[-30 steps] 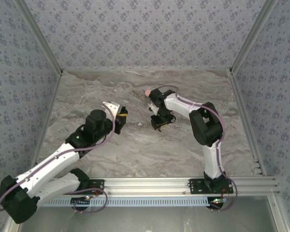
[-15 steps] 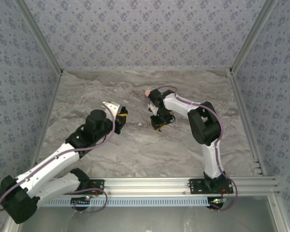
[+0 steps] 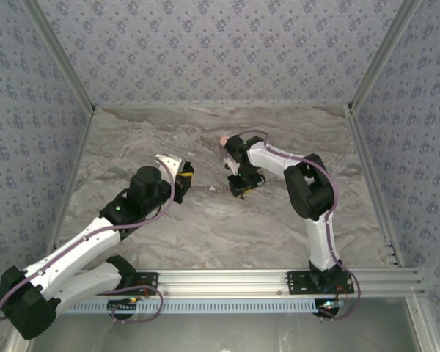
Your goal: Insert the wireless bluetooth earbuds into the charging case
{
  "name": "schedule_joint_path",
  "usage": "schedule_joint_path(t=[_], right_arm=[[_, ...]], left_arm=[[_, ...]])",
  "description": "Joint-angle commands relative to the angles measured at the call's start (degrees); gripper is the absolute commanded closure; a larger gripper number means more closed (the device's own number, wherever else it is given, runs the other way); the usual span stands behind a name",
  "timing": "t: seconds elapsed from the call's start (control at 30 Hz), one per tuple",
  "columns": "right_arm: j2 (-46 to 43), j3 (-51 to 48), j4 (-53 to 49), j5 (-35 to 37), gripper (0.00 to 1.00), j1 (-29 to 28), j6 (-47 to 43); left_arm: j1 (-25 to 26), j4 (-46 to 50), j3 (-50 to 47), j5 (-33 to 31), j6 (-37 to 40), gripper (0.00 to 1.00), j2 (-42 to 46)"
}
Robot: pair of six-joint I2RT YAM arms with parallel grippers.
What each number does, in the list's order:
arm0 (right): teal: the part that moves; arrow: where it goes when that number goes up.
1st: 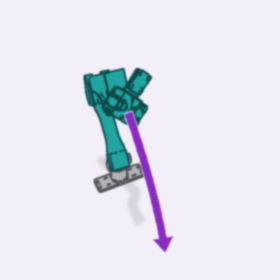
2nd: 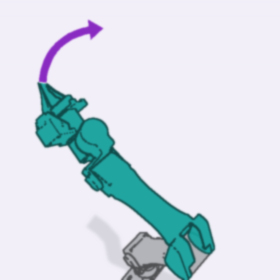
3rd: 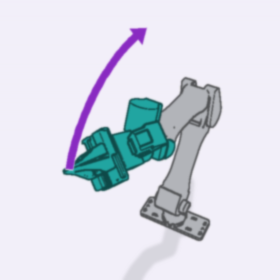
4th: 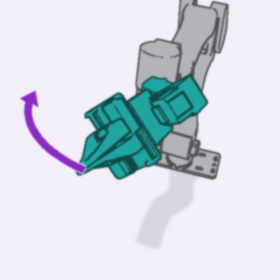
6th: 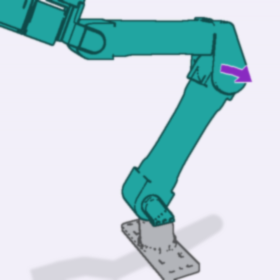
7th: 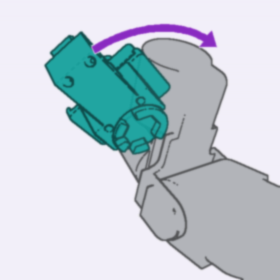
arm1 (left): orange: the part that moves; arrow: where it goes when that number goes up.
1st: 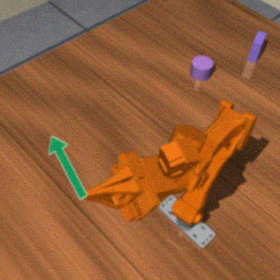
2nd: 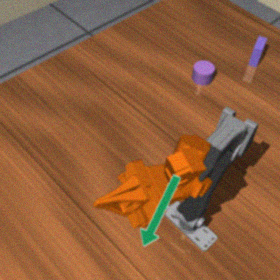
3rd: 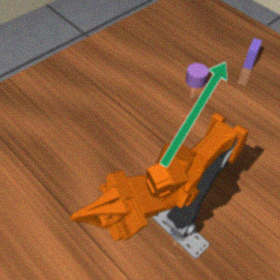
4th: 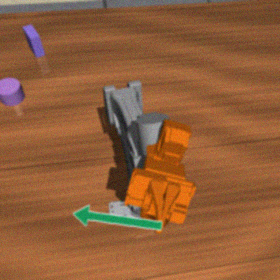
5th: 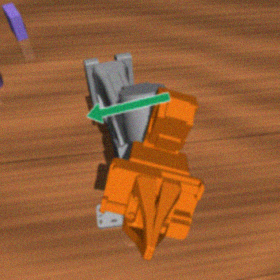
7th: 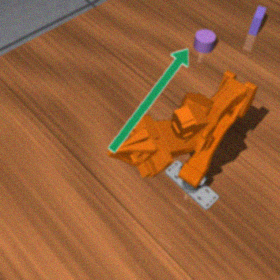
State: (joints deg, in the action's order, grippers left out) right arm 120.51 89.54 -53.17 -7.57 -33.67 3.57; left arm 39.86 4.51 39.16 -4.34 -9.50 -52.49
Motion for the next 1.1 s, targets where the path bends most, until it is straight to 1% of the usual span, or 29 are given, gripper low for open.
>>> schedule_joint_path(t=[0.0, 0.27, 0.67, 1.07], right_arm=[[1.56, 1.44, -1.48, -0.78, 0.66, -0.35, 0.29], [2.27, 0.99, -1.41, -0.12, 0.68, -1.02, 0.73], [2.45, -1.05, -0.76, 4.04, 0.68, -2.79, 4.28], [3.06, -1.31, 0.86, 3.51, 0.68, -5.36, 7.01]], left_arm=[[-0.23, -1.09, -0.35, -0.21, -0.43, 0.85, 0.70], [-0.28, -1.05, -0.33, -0.32, -0.44, 0.86, 0.81], [-0.23, -1.22, -0.41, -0.63, -0.40, 0.85, 0.72], [-0.35, -1.31, -0.47, -0.81, -0.35, 0.86, 0.63]])
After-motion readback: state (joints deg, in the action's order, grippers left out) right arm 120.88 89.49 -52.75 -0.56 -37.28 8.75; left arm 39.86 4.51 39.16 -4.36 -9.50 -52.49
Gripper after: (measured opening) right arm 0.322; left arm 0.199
